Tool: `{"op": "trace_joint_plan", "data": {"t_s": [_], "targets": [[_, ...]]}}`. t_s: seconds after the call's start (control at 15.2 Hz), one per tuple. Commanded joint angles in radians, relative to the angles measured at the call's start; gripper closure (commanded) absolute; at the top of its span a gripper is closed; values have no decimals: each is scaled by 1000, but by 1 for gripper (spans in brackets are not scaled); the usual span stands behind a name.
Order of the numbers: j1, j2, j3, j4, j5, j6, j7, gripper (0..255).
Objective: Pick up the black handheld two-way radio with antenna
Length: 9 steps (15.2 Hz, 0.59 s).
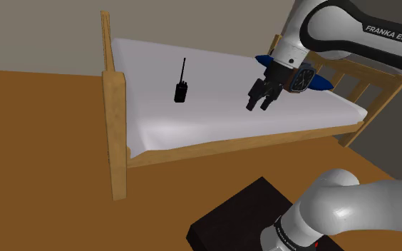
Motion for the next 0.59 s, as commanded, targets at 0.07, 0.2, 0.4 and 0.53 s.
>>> {"op": "trace_joint_plan", "data": {"t_s": [0.07,0.2,0.4,0.53], "targets": [[8,27,-7,4,0,35,-26,0],[25,84,-20,18,2,102,-79,0],[52,173,-38,50,12,194,-157,0],[71,234,-50,78,22,250,-209,0]]}}
